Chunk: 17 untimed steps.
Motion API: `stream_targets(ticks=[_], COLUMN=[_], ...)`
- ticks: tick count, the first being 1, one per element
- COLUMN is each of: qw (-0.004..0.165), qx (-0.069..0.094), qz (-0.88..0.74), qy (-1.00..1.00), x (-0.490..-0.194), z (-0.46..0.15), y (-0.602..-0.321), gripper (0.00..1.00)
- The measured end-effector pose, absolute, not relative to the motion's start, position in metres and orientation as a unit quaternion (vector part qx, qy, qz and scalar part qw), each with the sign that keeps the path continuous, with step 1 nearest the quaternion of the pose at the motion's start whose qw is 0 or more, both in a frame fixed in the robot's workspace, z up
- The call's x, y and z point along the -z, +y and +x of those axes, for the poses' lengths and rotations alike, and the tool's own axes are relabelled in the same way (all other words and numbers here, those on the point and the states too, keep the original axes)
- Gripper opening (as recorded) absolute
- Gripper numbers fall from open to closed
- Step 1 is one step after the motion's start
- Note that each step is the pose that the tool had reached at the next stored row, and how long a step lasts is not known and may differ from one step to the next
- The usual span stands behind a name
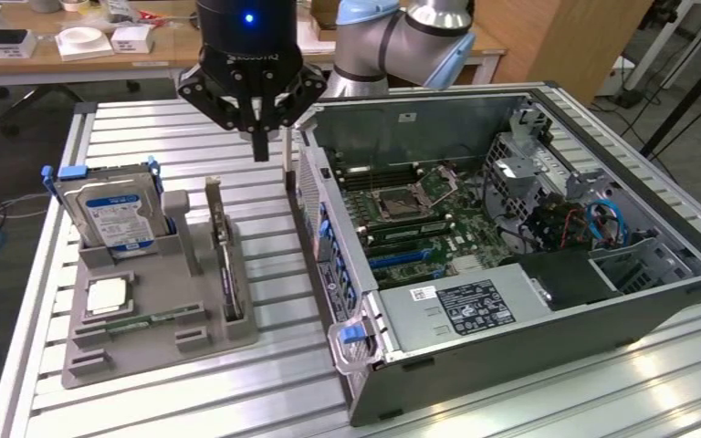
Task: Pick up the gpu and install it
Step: 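Reach for the gpu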
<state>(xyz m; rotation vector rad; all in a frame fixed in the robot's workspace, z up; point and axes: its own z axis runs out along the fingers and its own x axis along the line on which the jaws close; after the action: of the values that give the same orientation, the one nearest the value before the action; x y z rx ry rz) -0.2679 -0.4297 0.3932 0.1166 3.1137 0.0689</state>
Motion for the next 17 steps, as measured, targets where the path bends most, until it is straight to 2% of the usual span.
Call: stream_targets(ticks=[17], qw=[0.012], qx=[-0.022], qz=[0.037], qy=[0.999], x=[-0.393], z=[-0.289], y=[-0.431], gripper=[0.11])
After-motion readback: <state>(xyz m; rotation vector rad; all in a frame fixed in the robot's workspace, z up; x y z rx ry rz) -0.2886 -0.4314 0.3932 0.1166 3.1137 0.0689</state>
